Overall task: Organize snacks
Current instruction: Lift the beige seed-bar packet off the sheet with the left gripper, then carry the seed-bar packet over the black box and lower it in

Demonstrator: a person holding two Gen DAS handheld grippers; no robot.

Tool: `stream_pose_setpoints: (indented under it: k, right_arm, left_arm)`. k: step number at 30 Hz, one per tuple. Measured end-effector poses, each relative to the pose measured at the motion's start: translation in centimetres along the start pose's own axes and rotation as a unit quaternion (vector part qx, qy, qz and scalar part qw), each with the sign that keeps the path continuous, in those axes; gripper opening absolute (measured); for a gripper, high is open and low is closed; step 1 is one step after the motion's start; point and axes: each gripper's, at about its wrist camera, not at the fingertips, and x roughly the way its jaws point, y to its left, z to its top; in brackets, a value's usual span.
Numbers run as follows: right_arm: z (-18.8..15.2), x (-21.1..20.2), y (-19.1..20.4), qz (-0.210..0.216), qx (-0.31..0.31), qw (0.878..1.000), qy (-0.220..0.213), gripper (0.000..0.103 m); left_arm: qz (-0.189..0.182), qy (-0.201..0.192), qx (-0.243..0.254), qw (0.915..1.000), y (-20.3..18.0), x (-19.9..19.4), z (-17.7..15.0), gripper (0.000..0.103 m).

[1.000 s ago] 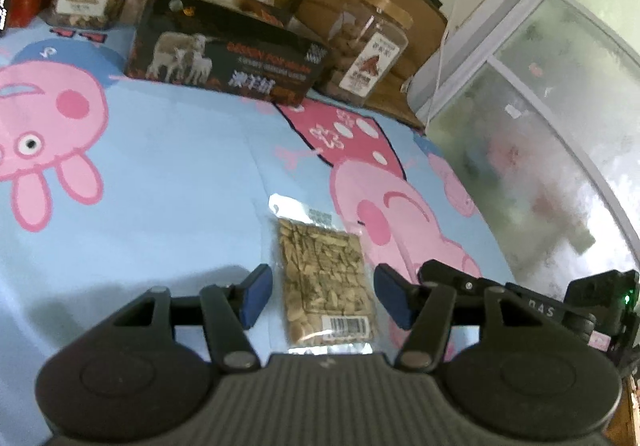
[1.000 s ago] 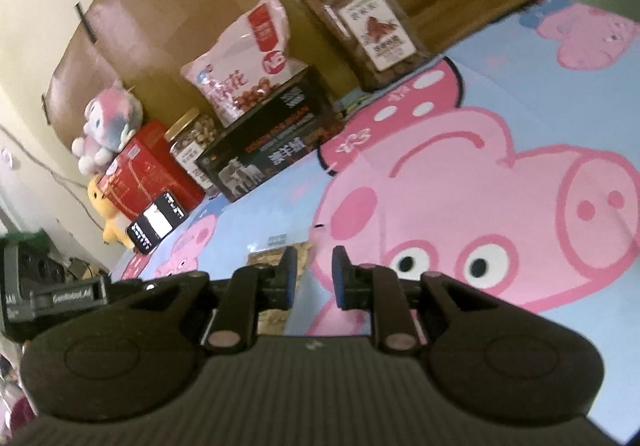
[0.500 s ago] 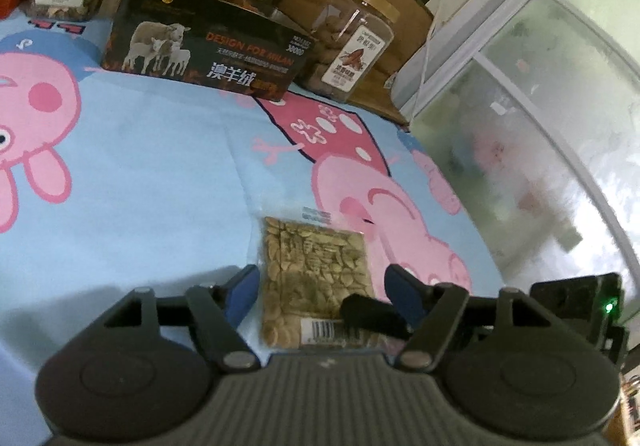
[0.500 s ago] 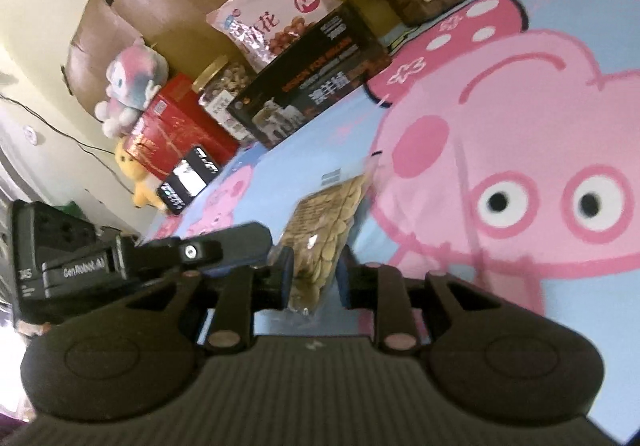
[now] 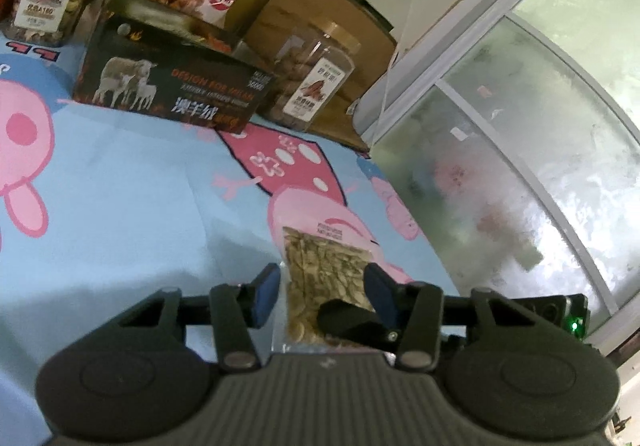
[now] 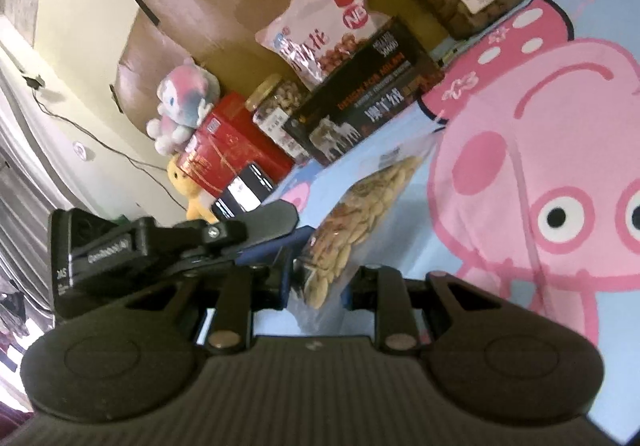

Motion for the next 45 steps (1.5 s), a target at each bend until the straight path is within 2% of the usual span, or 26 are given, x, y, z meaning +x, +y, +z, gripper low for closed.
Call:
stream_pose_setpoints:
  k: [2, 12, 37, 41, 45]
  right_arm:
    - [0.1, 0.0, 0.2, 0.0, -0.006, 1.0, -0.003, 0.027]
    - [0.7, 1.1, 1.7, 0.016, -0.034, 0.999, -0.003, 0.025]
    - [0.7, 1.1, 2.3, 0.016, -0.049, 0.999, 0.001, 0.027]
    - [1.5, 1.5, 3.2, 0.018, -0.066, 0.998, 0.003, 0.027]
    - [3.6, 3.6, 4.4, 0.021, -0.095, 0.995, 0.004, 0.027]
  left_arm:
    - [0.002, -0.007, 0.007, 0.9999, -0.4, -0.3, 0.1, 0.042]
    - [0.016, -0.027, 0.011, 0.9995, -0.3, -2.2, 0.5, 0.042]
    - [0.019, -0.028, 0.017, 0.9993, -1.0, -2.6, 0.4, 0.043]
    - [0.026, -0.045, 0.032, 0.9981, -1.3, -3.3, 1.5, 0.043]
    - [0.043, -0.064, 0.042, 0.9961, -0.5, -3.4, 4.4, 0.043]
